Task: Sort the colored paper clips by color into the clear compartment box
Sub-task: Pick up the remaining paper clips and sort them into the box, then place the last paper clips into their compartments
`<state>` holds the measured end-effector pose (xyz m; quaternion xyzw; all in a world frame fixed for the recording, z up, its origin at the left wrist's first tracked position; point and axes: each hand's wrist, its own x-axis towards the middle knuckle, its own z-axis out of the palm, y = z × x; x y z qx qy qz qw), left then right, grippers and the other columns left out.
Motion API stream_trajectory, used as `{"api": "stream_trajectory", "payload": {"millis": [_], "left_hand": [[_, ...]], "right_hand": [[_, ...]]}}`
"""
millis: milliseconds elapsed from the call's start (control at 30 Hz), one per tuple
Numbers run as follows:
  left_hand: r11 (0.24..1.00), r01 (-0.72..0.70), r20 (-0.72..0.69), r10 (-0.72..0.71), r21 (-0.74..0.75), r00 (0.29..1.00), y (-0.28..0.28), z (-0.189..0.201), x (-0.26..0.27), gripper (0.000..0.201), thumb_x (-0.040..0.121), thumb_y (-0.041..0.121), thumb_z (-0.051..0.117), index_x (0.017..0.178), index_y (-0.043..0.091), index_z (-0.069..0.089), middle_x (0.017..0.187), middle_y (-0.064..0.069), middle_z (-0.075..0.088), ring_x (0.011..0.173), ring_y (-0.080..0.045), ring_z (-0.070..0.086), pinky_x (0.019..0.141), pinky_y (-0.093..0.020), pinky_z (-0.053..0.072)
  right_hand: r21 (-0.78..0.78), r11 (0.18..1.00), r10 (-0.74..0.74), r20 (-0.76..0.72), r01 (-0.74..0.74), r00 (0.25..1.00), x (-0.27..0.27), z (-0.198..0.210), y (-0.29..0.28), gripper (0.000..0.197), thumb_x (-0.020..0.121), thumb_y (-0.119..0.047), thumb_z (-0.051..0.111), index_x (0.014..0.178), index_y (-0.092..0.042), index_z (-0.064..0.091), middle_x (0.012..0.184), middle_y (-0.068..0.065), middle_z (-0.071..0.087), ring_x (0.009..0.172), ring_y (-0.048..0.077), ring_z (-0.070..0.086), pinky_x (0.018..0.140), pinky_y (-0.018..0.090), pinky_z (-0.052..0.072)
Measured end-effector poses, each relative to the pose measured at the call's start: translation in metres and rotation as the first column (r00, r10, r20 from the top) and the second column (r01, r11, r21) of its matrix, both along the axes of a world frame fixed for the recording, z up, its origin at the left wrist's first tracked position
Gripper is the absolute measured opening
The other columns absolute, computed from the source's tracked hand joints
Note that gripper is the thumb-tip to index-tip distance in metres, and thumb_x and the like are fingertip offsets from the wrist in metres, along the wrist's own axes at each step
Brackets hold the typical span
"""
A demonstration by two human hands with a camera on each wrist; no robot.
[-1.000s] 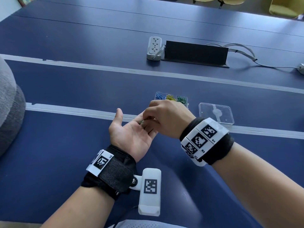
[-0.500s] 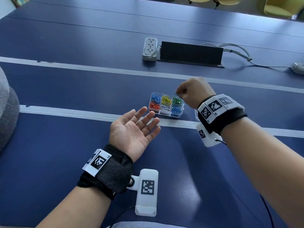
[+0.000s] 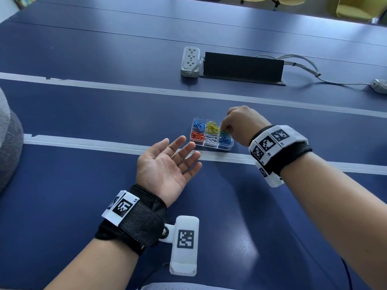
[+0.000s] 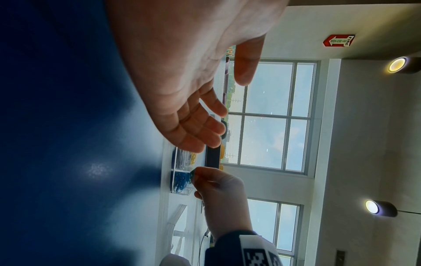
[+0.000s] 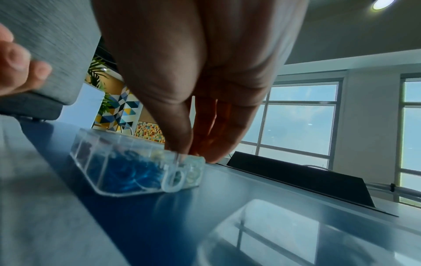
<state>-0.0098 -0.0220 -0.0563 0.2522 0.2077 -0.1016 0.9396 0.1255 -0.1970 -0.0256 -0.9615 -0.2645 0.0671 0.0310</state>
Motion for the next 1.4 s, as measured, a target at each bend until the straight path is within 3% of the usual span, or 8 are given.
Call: {"api": "stream_trajectory", "payload": {"millis": [300, 633, 700, 800, 900, 967, 1167, 1400], "left_hand": [[1.0, 0.004, -0.012, -0.004, 0.029, 1.0, 0.0, 0.004, 0.0, 0.033, 0.089, 0.036, 0.043, 0.097, 0.013, 0.065, 0.092, -0.007, 0.067, 0.078, -0.025, 0.066, 0.082, -0.04, 0.049], [0.911, 0.085, 0.003, -0.094, 0.403, 0.996, 0.016, 0.021, 0.014, 0.015, 0.094, 0.015, 0.046, 0.094, 0.016, 0.061, 0.08, -0.001, 0.067, 0.07, -0.019, 0.064, 0.067, -0.03, 0.055], [0.765, 0.102, 0.03, -0.157, 0.635, 0.987, 0.029, 0.032, 0.028, 0.01, 0.093, 0.011, 0.052, 0.096, 0.019, 0.058, 0.083, 0.0, 0.064, 0.065, -0.015, 0.063, 0.062, -0.027, 0.053], [0.261, 0.141, -0.042, -0.351, 0.955, 0.936, 0.048, 0.042, 0.055, 0.035, 0.079, 0.019, 0.074, 0.107, 0.025, 0.053, 0.096, 0.001, 0.061, 0.074, -0.014, 0.062, 0.07, -0.032, 0.05], [-0.259, 0.18, -0.285, -0.455, 0.949, 0.844, 0.053, 0.045, 0.076, 0.072, 0.074, 0.03, 0.079, 0.134, 0.028, 0.039, 0.112, 0.004, 0.056, 0.093, -0.02, 0.059, 0.083, -0.033, 0.049], [-0.424, 0.205, -0.406, -0.465, 0.882, 0.787, 0.049, 0.041, 0.088, 0.091, 0.072, 0.032, 0.08, 0.145, 0.027, 0.025, 0.122, 0.002, 0.051, 0.098, -0.019, 0.055, 0.086, -0.03, 0.044], [-0.5, 0.184, -0.457, -0.504, 0.846, 0.733, 0.036, 0.023, 0.109, 0.104, 0.067, 0.029, 0.084, 0.149, 0.026, 0.019, 0.122, 0.0, 0.048, 0.099, -0.019, 0.048, 0.087, -0.028, 0.039], [-0.556, 0.145, -0.489, -0.541, 0.818, 0.684, 0.029, 0.018, 0.115, 0.082, 0.069, 0.042, 0.08, 0.14, 0.039, 0.038, 0.122, -0.002, 0.04, 0.112, -0.02, 0.047, 0.093, -0.029, 0.039]], "right_hand": [[0.264, 0.957, -0.125, -0.002, 0.121, 0.992, 0.001, 0.018, -0.006, 0.025, 0.086, -0.004, 0.052, 0.096, -0.012, 0.074, 0.096, 0.008, 0.073, 0.086, 0.022, 0.066, 0.084, 0.023, 0.048], [0.08, 0.976, -0.193, -0.118, 0.203, 0.974, 0.007, 0.028, -0.049, 0.029, 0.082, -0.019, 0.067, 0.111, -0.02, 0.065, 0.107, 0.006, 0.066, 0.085, 0.017, 0.056, 0.081, 0.025, 0.043], [-0.057, 0.978, -0.208, -0.186, 0.201, 0.96, 0.007, 0.03, -0.066, 0.054, 0.075, -0.031, 0.075, 0.125, -0.025, 0.054, 0.119, 0.005, 0.058, 0.1, 0.02, 0.054, 0.089, 0.03, 0.042], [-0.257, 0.943, -0.274, -0.236, 0.212, 0.932, 0.003, 0.028, -0.085, 0.094, 0.061, -0.04, 0.083, 0.139, -0.032, 0.032, 0.133, 0.002, 0.043, 0.124, 0.024, 0.042, 0.101, 0.042, 0.04], [-0.367, 0.901, -0.334, -0.251, 0.23, 0.909, -0.001, 0.021, -0.096, 0.105, 0.057, -0.04, 0.085, 0.142, -0.029, 0.025, 0.137, 0.002, 0.037, 0.129, 0.026, 0.036, 0.102, 0.046, 0.038], [-0.348, 0.901, -0.36, -0.269, 0.258, 0.893, -0.004, 0.018, -0.1, 0.1, 0.056, -0.039, 0.086, 0.139, -0.022, 0.033, 0.134, 0.004, 0.037, 0.126, 0.027, 0.04, 0.1, 0.044, 0.04], [-0.216, 0.924, -0.369, -0.28, 0.316, 0.886, -0.008, 0.013, -0.107, 0.072, 0.057, -0.034, 0.085, 0.121, -0.02, 0.054, 0.116, -0.002, 0.04, 0.107, 0.024, 0.051, 0.089, 0.034, 0.045], [-0.029, 0.94, -0.338, -0.218, 0.341, 0.915, -0.003, 0.03, -0.099, 0.078, 0.066, -0.038, 0.08, 0.132, -0.017, 0.046, 0.128, 0.006, 0.049, 0.116, 0.024, 0.05, 0.099, 0.034, 0.041]]}}
